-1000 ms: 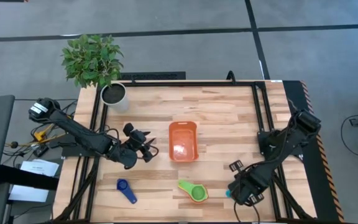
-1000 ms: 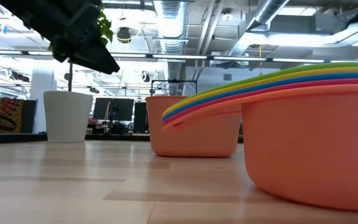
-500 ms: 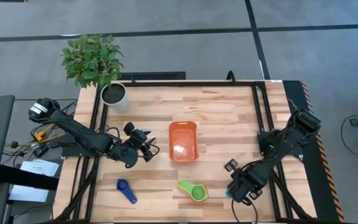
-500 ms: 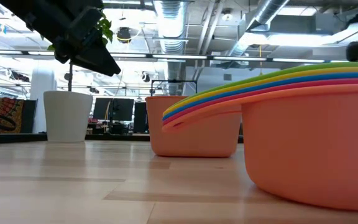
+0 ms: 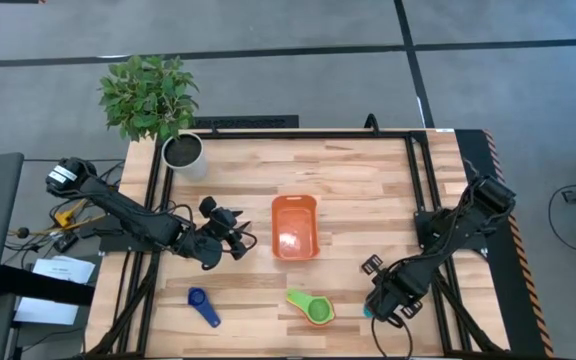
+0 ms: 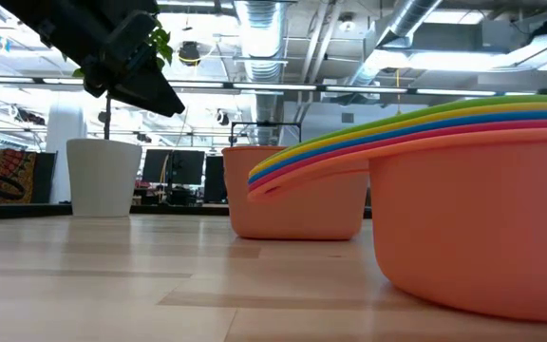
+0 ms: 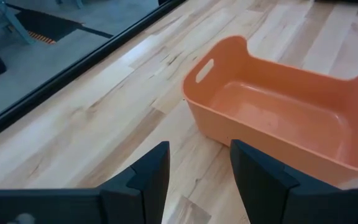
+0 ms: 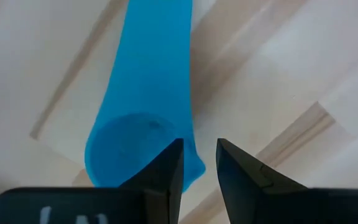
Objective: Nest measuring cups in basket
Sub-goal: Stack the light blue measuring cup on top of the green measuring cup
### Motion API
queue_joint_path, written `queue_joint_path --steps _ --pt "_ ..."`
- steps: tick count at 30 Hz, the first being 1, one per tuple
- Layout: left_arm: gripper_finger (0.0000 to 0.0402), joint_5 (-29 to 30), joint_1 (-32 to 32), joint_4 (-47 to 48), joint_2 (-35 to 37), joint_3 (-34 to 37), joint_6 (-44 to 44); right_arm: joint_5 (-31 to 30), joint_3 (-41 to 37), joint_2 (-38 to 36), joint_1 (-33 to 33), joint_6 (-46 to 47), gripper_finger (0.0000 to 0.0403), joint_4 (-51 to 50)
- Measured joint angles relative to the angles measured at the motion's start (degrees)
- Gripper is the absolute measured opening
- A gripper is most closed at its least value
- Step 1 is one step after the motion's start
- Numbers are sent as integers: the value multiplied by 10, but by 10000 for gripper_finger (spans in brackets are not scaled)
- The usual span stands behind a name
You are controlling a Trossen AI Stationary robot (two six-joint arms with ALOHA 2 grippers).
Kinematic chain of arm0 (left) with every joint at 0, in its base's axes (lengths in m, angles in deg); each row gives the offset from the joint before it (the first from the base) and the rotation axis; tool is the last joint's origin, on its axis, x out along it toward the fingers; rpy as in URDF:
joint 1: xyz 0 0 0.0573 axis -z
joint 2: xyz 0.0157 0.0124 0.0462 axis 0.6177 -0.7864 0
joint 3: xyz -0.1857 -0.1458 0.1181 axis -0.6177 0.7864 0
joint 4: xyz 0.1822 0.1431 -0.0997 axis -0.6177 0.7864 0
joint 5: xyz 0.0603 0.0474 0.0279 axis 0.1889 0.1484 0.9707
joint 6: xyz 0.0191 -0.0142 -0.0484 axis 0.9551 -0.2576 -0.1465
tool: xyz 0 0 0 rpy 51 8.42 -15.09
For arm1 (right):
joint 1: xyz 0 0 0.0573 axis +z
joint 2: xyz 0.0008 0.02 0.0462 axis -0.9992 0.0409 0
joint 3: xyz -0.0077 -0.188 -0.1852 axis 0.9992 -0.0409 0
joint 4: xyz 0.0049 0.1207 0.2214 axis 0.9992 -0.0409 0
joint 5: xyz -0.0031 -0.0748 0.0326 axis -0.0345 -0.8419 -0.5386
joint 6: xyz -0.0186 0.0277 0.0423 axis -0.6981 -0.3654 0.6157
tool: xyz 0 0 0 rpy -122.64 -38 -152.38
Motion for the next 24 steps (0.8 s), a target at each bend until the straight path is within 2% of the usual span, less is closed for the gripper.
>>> queue_joint_path --steps 24 --pt "160 -8 0 0 0 0 -1 0 -3 0 2 28 118 16"
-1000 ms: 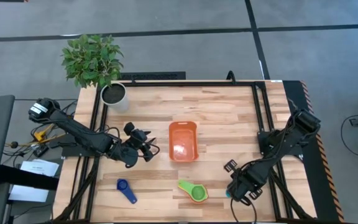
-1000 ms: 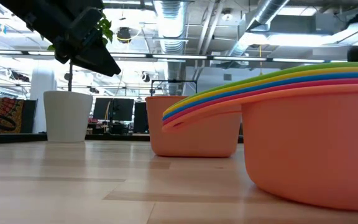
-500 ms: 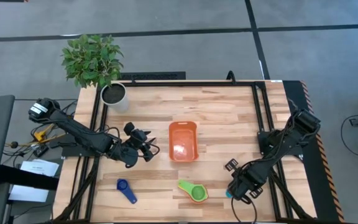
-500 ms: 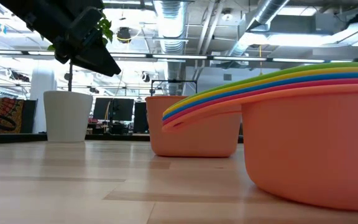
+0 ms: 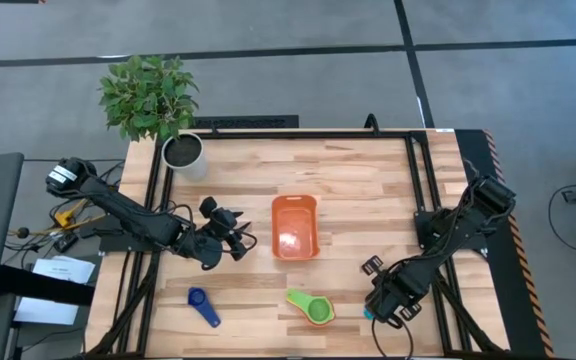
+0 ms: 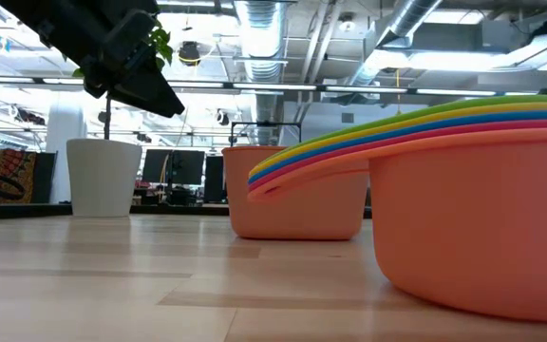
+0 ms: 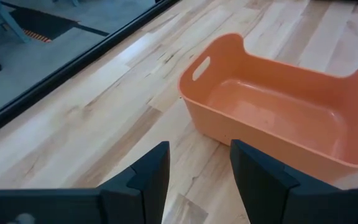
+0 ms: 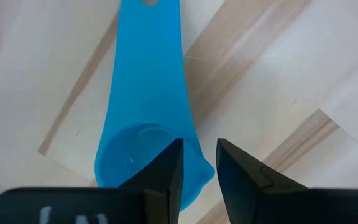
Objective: Nest measuring cups in basket
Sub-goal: Stack the light blue measuring cup on top of the green measuring cup
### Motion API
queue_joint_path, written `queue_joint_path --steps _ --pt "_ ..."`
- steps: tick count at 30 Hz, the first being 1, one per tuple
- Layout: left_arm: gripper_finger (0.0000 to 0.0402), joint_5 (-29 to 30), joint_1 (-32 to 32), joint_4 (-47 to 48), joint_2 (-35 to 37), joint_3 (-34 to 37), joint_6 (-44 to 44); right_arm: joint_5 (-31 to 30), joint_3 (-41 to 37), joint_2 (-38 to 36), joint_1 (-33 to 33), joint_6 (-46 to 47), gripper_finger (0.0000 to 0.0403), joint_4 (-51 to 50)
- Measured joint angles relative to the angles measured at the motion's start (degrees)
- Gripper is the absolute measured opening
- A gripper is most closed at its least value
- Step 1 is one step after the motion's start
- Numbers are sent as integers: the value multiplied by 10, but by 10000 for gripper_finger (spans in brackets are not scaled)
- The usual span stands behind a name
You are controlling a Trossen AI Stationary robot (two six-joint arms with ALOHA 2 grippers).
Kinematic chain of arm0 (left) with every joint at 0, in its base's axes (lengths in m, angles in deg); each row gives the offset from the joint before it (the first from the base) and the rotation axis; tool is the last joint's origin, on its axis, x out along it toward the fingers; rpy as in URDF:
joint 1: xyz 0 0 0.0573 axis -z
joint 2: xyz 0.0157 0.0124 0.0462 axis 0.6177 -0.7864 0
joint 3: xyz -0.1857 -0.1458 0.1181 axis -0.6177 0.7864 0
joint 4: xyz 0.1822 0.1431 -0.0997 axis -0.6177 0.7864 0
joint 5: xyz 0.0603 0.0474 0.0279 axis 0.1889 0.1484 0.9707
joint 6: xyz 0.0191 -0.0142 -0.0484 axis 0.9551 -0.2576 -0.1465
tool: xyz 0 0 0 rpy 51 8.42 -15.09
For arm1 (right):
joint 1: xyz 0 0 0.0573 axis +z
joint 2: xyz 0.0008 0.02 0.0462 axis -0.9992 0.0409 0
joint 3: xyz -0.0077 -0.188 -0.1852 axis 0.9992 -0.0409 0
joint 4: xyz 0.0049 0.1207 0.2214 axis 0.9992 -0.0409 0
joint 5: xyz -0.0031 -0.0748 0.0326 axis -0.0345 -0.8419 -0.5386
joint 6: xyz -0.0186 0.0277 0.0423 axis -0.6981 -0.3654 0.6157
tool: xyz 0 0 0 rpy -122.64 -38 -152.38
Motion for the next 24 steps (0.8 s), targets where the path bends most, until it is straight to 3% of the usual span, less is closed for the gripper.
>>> queue_joint_path --steps 15,24 --pt "160 1 0 10 0 0 -2 13 0 0 -9 0 118 7" --pt "160 2 0 11 0 0 -2 32 0 9 -32 77 118 26"
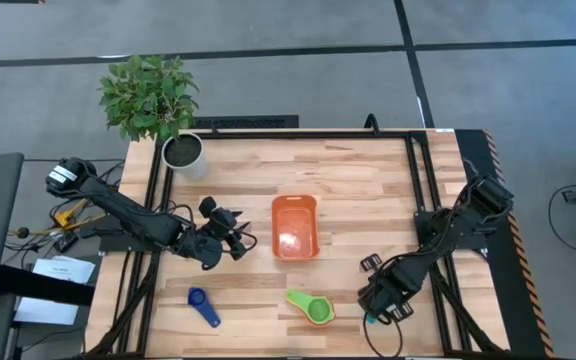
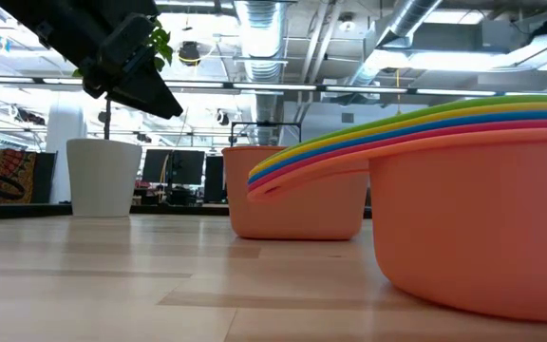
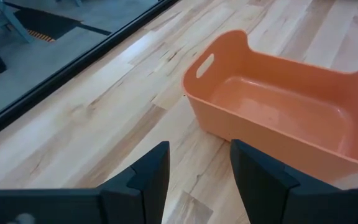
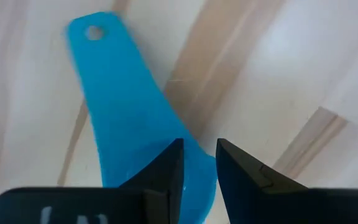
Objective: Nest measuring cups in basket
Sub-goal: Stack the light blue measuring cup on top of the green measuring cup
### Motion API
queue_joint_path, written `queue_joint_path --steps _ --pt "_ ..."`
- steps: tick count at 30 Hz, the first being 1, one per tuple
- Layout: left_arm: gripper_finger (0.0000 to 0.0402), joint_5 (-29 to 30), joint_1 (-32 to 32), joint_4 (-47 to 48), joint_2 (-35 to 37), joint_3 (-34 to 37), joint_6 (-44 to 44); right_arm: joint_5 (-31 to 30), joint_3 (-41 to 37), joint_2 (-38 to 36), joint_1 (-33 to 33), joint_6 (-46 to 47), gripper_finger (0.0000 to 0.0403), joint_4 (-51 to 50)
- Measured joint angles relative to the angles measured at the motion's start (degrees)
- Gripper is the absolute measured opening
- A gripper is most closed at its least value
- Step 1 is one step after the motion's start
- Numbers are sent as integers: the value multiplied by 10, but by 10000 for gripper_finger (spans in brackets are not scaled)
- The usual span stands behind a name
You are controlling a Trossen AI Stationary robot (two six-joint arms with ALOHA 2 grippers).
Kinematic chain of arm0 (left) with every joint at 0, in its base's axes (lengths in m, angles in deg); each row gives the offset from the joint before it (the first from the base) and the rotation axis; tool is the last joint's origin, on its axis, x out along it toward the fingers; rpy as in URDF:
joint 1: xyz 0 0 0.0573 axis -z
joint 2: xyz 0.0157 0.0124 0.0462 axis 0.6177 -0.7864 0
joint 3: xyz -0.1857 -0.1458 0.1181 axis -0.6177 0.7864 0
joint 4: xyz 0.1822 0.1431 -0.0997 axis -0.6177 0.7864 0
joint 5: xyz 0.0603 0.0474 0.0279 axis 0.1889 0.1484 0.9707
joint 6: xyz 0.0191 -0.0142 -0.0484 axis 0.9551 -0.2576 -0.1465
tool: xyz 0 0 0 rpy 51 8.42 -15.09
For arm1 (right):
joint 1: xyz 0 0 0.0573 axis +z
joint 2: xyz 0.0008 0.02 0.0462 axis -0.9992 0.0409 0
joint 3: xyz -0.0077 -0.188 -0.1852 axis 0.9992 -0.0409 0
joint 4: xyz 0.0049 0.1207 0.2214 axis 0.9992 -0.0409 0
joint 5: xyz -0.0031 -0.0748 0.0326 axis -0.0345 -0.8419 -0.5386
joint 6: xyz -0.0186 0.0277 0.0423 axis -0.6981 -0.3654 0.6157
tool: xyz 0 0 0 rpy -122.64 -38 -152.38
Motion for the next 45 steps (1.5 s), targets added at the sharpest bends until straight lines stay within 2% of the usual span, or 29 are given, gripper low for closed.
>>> queue_joint_path --steps 7,17,25,33,38,42,45 --pt "160 3 0 0 0 0 0 -1 2 28 -29 73 118 -15" --pt "160 6 0 -1 0 0 0 -2 2 25 -52 86 118 -76" --pt "160 16 -2 -3 0 0 0 30 9 25 -46 -18 118 -103" --pt "160 11 -20 -7 0 0 0 30 80 25 -48 -96 123 -151" --pt "160 -10 -29 -12 0 0 0 75 85 28 -20 -138 171 -133" --pt "160 -7 -29 -12 0 0 0 60 84 39 2 -153 239 -133" --pt "160 5 -29 -12 0 0 3 48 84 38 11 -156 269 -130"
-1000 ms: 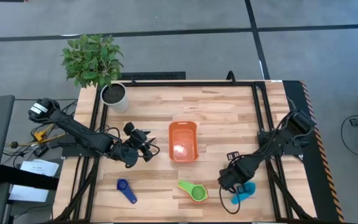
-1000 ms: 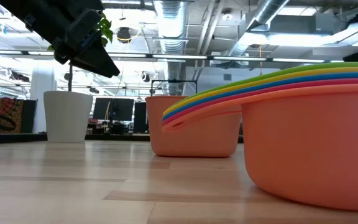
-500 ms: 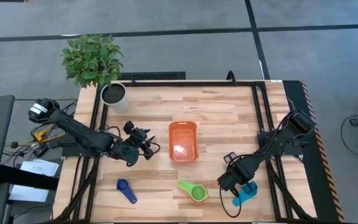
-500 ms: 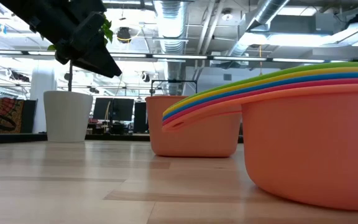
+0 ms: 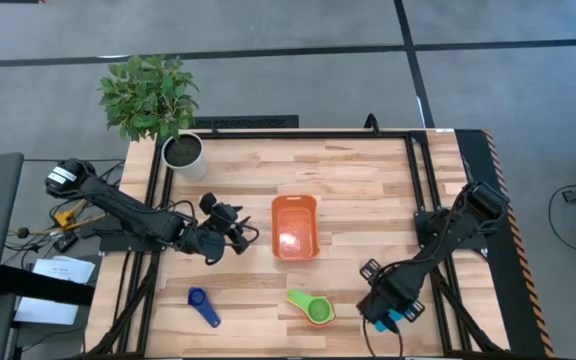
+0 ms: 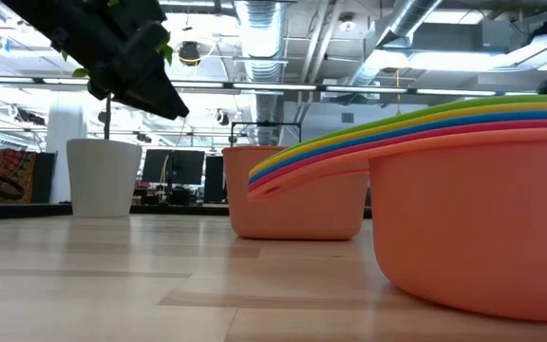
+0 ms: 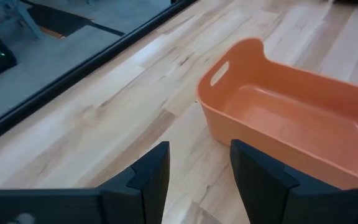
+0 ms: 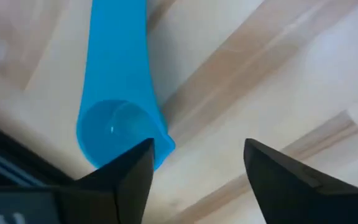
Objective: Nest measuring cups in basket
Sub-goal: Stack the light blue measuring cup on top of the green measuring cup
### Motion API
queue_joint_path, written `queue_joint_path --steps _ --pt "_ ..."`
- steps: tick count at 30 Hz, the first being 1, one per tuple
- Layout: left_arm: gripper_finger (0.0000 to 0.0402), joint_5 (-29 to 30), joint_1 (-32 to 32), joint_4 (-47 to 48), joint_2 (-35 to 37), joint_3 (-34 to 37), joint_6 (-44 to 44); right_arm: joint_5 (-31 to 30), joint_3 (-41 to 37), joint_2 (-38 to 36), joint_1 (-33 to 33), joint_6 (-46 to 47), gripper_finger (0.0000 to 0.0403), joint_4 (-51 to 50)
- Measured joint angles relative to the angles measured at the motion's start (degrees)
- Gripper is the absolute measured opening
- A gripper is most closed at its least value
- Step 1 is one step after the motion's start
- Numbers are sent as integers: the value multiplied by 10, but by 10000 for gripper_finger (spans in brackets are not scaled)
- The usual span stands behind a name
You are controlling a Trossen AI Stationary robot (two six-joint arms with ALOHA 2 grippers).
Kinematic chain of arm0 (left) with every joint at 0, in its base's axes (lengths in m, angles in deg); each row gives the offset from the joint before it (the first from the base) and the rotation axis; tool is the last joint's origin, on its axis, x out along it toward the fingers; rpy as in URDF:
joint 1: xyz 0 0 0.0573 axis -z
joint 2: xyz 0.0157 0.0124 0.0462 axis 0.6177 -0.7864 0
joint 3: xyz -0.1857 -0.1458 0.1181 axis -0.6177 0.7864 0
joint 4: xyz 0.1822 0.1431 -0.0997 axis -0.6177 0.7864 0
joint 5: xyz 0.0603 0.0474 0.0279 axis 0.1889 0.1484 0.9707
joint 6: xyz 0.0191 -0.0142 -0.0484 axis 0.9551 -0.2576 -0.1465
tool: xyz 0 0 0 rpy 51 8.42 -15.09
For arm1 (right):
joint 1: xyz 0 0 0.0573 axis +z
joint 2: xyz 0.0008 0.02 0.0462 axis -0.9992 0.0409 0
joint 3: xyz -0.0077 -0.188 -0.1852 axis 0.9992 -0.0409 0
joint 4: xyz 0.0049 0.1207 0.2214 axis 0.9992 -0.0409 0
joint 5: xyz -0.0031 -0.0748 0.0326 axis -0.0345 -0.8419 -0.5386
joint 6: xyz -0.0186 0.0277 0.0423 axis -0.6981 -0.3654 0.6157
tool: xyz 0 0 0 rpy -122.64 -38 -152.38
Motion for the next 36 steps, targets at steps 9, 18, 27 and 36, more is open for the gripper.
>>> queue_joint_path --steps 9,18,27,36 --pt "160 -5 -1 1 0 0 2 40 -40 0 2 9 254 40" --pt "160 -5 -1 1 0 0 2 56 -64 0 6 14 209 68" --pt "160 -4 -1 1 0 0 2 57 -76 0 6 14 122 95" --pt "160 -5 -1 1 0 0 -3 67 -76 -3 -4 79 12 95"
